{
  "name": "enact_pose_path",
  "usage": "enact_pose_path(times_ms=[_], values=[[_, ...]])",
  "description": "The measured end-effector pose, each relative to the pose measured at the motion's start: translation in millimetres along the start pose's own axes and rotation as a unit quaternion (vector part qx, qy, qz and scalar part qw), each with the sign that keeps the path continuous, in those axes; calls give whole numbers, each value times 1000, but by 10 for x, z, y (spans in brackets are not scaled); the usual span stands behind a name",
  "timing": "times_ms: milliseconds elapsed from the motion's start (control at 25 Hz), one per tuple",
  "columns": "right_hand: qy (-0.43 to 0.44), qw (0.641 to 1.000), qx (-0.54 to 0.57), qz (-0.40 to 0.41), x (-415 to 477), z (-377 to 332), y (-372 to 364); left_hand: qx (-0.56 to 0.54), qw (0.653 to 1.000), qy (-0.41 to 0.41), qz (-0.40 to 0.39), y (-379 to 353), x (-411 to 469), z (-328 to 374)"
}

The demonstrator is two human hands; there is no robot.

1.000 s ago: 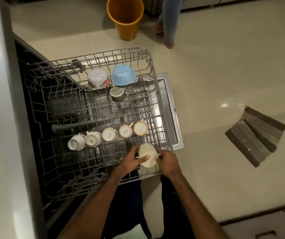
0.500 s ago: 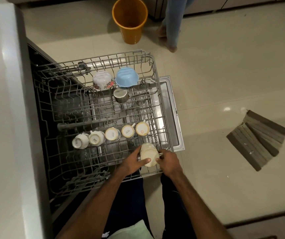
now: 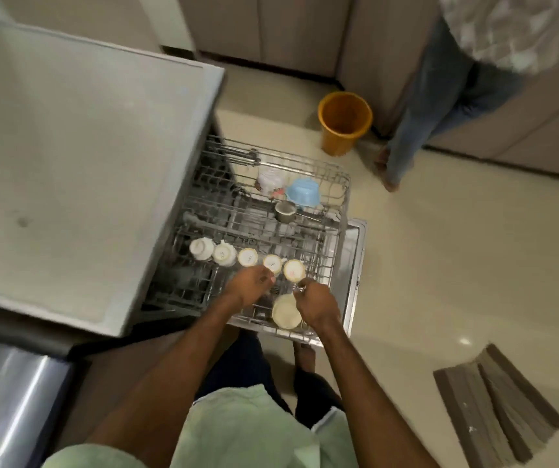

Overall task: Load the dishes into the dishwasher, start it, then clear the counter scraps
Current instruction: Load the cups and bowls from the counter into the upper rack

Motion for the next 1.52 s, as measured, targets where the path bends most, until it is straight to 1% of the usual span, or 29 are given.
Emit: enact_pose_path(times_ms=[80,160,240,320,360,440,520,600,720,800,1040,1200,1360,1440,1520], values=[[81,996,-32,-7,-91,-353,143,-85,993,14,79,208,-331,66],[157,987,-37,-4,-209,-730,220,-167,971,30,169,391,-669,27],[239,971,-19,-13,-451,-1163,136,-227,934,48,273,649,-1100,-129],[319,947,-23,-40,-774,-1568,-82,-245,897,69,361,954,-1545,-347],[356,932,-30,-64,-980,-1755,-222,-254,873,85,407,1106,-1807,-494],[421,899,-50,-112,-1491,-2136,-567,-292,805,120,502,1380,-2491,-873],[469,869,-54,-146,-2001,-2433,-871,-337,734,138,573,1514,-3164,-1210],[527,827,-59,-186,-2586,-2646,-1191,-362,673,144,629,1504,-3806,-1545],[581,778,-66,-230,-3341,-2793,-1599,-392,593,162,685,1332,-4655,-1990],[599,753,-80,-260,-3804,-2817,-1876,-410,539,175,714,1132,-5201,-2293],[596,719,-93,-345,-5125,-2618,-2756,-416,415,247,771,505,-6769,-3150],[614,682,-119,-379,-5985,-2453,-3308,-423,358,287,781,9,-7441,-3604],[628,654,-124,-402,-6555,-2328,-3668,-475,298,287,777,-412,-7655,-3905],[630,648,-124,-410,-6698,-2326,-3846,-484,284,290,775,-531,-7685,-4026],[629,645,-134,-413,-6782,-2364,-4013,-476,283,308,773,-574,-7718,-4140]])
Point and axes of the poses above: each hand's wrist, its own x-axis towards the middle knuckle, its own y-axis out of the back of the hand, z = x × y, the point moved 7 cm from there along x, towards the middle knuckle, and after that the axes turned 8 degrees about z, right-handed, at the moved point
